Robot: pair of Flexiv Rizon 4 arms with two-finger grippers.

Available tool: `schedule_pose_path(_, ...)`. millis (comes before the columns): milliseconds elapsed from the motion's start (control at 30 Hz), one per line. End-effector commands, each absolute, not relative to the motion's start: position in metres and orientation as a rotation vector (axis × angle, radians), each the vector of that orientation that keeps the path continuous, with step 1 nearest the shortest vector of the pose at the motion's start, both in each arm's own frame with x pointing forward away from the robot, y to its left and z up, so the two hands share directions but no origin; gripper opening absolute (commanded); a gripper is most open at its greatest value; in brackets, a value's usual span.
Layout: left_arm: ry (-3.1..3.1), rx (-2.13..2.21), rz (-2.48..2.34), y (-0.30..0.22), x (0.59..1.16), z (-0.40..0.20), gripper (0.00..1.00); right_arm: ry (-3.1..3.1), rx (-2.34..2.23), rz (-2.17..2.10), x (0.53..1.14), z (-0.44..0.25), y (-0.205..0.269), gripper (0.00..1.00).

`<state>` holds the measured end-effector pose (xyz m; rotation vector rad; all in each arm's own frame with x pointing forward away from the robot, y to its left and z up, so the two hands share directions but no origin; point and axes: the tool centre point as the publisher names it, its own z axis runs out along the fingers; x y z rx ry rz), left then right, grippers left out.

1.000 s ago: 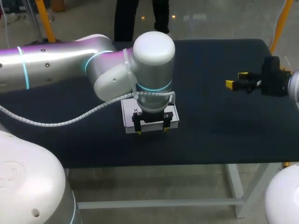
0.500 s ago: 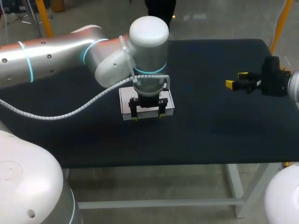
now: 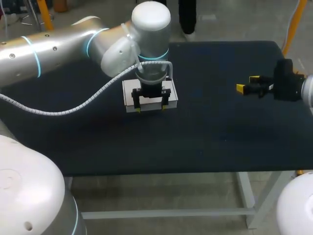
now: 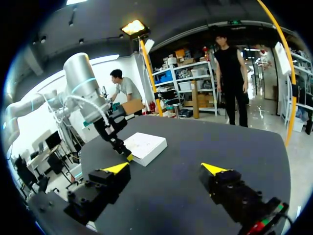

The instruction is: Assemble the packaging by folding the flat box into shape, placing the metal phone stand inside, and closing the box properly

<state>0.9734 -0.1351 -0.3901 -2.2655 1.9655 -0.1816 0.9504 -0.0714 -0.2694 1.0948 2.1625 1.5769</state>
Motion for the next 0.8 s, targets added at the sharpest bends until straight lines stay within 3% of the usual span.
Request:
schedule_pose_path(33, 1.986, -2.276, -0.141, -0.136, 0.998, -0.396, 1.0, 2.16, 1.089, 1.586, 0.95, -0.27, -0.073, 1.0)
schedule_pose_path(800, 2.043, -2.241, -0.15, -0.101, 1.112, -0.392, 1.0, 2.16, 1.089, 1.586, 0.95, -0.27, -0.073, 1.0)
